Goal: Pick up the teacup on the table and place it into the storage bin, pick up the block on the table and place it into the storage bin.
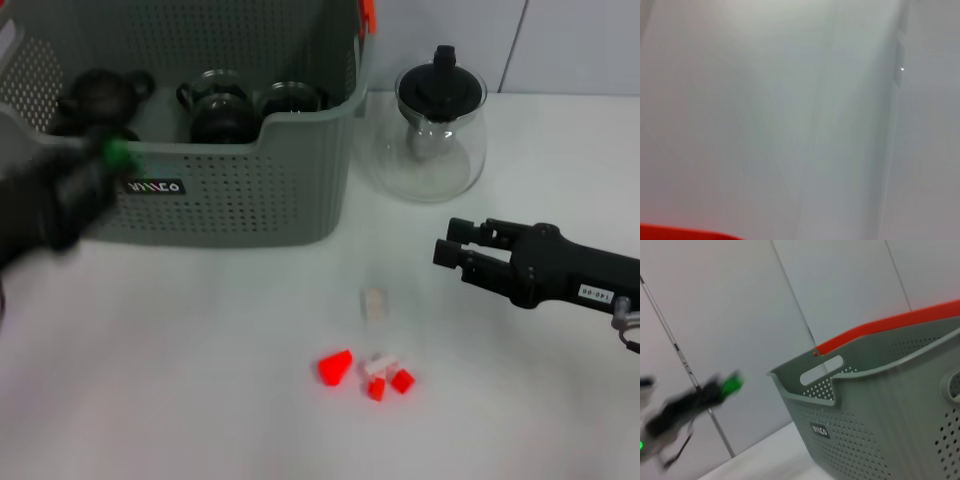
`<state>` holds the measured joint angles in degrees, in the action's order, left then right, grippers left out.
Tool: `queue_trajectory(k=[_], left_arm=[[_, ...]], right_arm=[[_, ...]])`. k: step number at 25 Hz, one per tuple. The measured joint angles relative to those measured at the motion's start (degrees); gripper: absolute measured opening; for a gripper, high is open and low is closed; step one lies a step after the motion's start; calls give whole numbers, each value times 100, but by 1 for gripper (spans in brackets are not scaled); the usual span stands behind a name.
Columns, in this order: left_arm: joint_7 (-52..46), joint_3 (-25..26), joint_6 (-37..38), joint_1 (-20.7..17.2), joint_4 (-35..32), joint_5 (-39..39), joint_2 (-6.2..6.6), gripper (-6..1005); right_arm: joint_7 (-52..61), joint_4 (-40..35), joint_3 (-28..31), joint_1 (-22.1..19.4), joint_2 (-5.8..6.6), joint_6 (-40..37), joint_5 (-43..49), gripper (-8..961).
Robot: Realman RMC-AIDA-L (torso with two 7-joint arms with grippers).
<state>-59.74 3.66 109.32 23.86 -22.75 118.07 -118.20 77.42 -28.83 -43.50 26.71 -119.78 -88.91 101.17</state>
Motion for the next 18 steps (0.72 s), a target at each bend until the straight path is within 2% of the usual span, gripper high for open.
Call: queue_trajectory(k=[2, 4, 6, 7, 10, 14, 17, 18], left_arm=[[-758, 62, -417, 561, -108, -46, 229, 476], [-1312, 1, -840, 980, -305, -50, 381, 485], [-1913, -232, -1319, 1292, -599, -19, 471, 494], [-2261, -514, -1610, 1443, -833, -4, 505, 499], [-3057, -1473, -2321, 1663, -1427, 3, 517, 513], [-4185, -2867, -3518, 1681, -2059, 93, 411, 531], [-4828, -3647, -4108, 1644, -2163, 215, 376, 545], [-4898, -3719, -4157, 1645, -2164, 207, 364, 550]], right_arm=[[-4, 0, -1, 9, -8, -3, 0, 553], [-7, 0, -1, 14, -9, -3, 0, 553], [-8, 0, -1, 15, -10, -3, 0, 553], [-8, 0, -1, 15, -10, -4, -1, 553], [-8, 3, 0, 16, -10, -3, 0, 554], [-8, 9, -3, 18, -11, -3, 0, 555], [-8, 10, -8, 17, -11, -3, 0, 555], [-8, 10, -9, 16, -11, -3, 0, 556]])
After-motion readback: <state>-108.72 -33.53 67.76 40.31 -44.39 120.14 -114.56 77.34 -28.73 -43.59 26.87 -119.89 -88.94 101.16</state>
